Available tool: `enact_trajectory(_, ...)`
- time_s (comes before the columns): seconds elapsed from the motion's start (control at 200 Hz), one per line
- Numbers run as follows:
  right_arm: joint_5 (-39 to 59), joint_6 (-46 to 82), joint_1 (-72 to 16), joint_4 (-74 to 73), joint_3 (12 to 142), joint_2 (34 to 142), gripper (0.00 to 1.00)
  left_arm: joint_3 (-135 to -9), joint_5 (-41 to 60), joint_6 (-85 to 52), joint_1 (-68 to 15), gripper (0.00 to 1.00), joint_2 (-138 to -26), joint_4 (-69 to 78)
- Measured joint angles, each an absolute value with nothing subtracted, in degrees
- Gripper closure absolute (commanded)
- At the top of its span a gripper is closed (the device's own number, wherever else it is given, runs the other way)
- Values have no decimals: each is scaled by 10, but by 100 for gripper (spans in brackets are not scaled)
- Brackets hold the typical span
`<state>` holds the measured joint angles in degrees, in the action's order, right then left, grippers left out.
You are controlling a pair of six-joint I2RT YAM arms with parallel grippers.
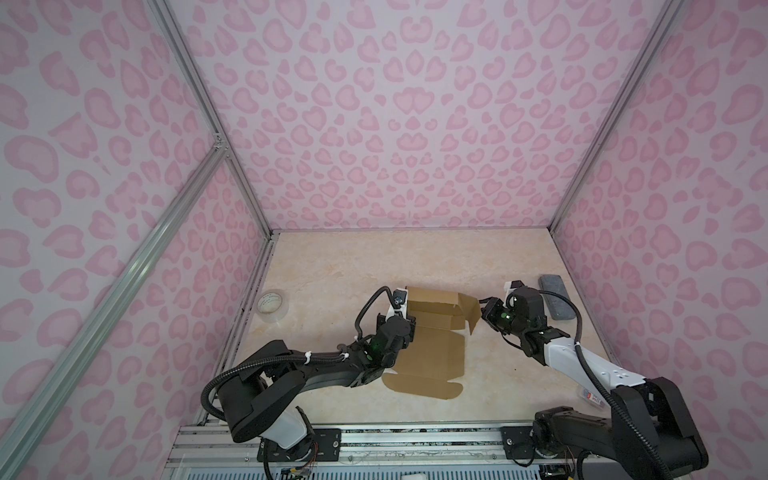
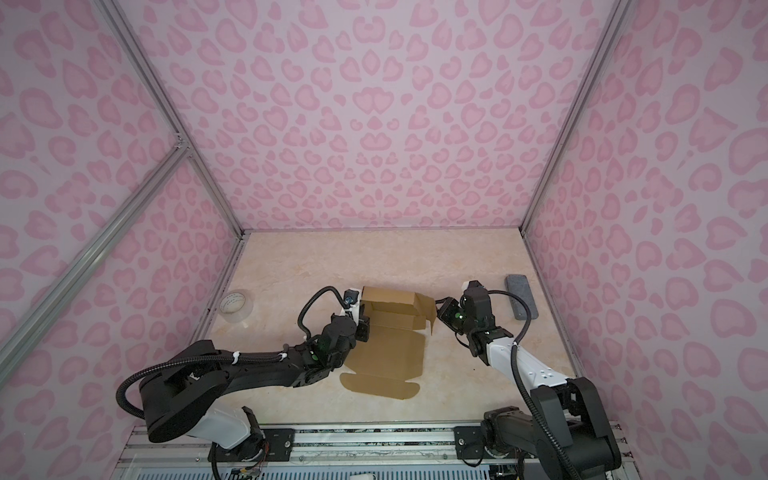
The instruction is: Fold the paper box
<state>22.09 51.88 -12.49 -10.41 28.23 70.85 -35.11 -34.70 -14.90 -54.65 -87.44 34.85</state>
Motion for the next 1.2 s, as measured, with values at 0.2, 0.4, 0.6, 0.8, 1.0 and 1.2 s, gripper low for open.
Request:
enact_trajectory(0.2,220,525,-156,-113,245,688,59,-352,-349,-149,-547,98,-874,349)
enact_trajectory(0.4,210,525,-180,-121,228,679,59,-353,-349,-149,-547,98,-875,348)
enact_trajectory(0.6,202,517,-189,-117,228,658,58,-356,-354,-150,-547,98,-875,348)
enact_trajectory(0.8,178,488,-190,-62,245,615,58,-383,-355,-164,-544,98,-872,321)
enact_trajectory(1.0,166,461,-176,-7,256,549,54,-385,-345,-199,-534,98,-810,268)
enact_trajectory(1.2,221,450,-90,3,233,456,52,-395,-336,-234,-517,98,-742,208)
